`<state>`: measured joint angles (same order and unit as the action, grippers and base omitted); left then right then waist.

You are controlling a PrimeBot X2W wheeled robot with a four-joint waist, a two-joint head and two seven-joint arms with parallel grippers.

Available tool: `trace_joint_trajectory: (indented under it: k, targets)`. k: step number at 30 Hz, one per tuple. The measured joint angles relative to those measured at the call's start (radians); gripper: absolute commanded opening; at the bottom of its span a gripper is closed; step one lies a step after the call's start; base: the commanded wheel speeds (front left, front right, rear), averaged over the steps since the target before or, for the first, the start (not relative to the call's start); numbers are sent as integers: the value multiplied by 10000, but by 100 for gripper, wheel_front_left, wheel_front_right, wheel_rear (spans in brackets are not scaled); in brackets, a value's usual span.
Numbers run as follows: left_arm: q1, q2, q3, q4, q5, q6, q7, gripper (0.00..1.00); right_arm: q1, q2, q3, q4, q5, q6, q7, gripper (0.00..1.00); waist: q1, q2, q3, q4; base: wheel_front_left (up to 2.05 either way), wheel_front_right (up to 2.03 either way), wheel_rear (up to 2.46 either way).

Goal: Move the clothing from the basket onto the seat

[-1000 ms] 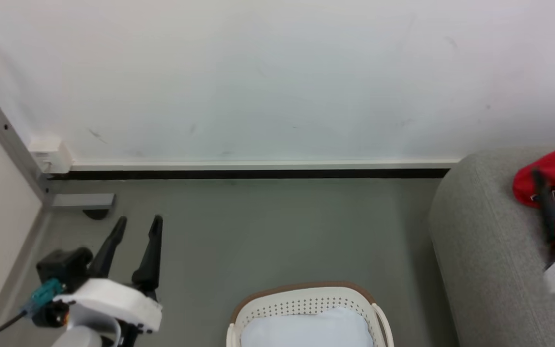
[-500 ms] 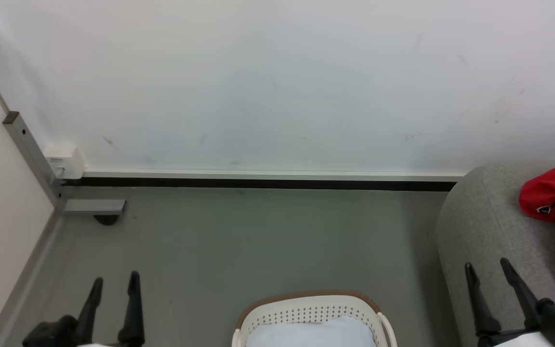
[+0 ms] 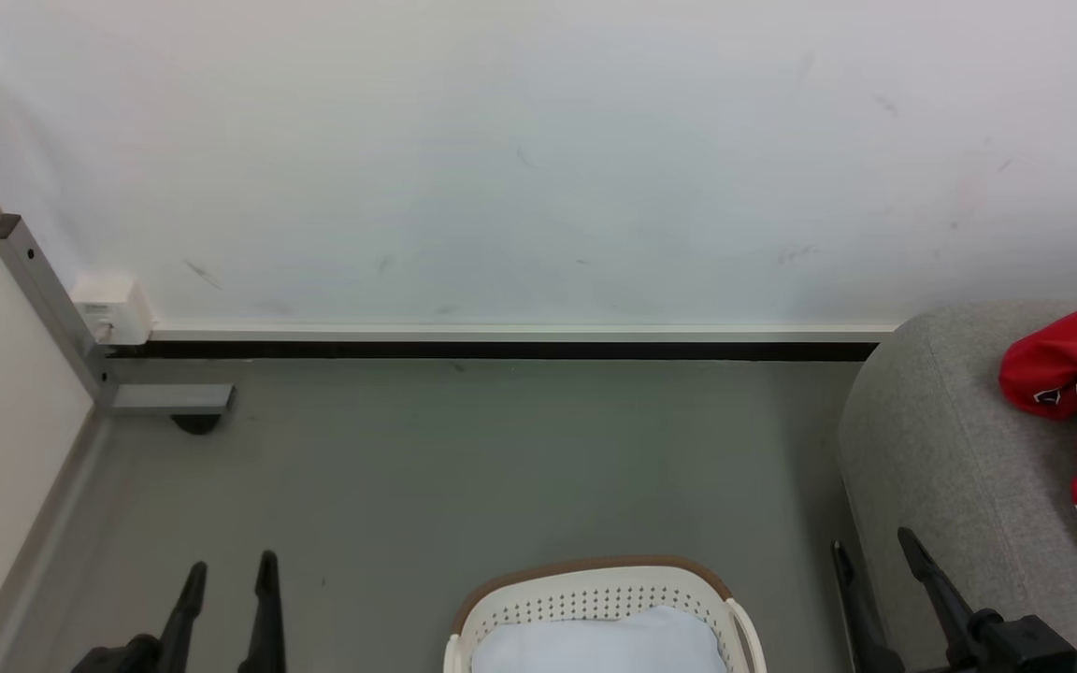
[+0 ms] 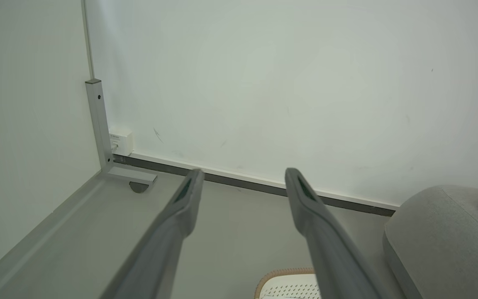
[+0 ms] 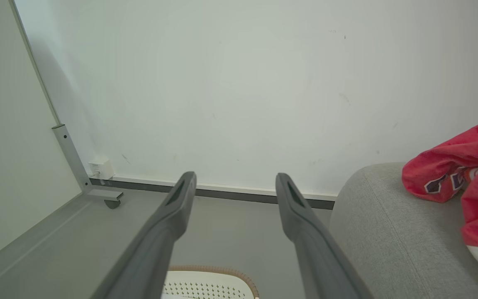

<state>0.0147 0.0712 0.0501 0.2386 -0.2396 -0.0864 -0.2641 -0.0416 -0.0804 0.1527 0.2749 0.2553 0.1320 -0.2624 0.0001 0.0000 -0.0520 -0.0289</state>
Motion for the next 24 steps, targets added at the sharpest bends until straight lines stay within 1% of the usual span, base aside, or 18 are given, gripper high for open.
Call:
trace_joint_trajectory:
  k: [5,10,11,16,24]
  targets:
    - [-51,-128,263,-10,290,-163,0,100,-112,6,81,54,0,0,0,100,0,0,33,-9,0,0,0]
    - [-88,-186,416,21,343,-278,0,100,-169,8,90,35,0,0,0,100,0,0,42,2,0,0,0]
    - [-89,-192,422,44,337,-286,0,0,-175,8,90,13,-2,0,0,0,0,0,47,1,0,0,0]
    - [77,-305,410,447,209,-288,130,0,105,58,88,318,155,0,75,0,0,0,55,3,0,0,0]
    - [20,-305,466,464,-1267,-288,546,0,80,77,-138,284,1672,0,456,0,0,0,88,23,0,0,0]
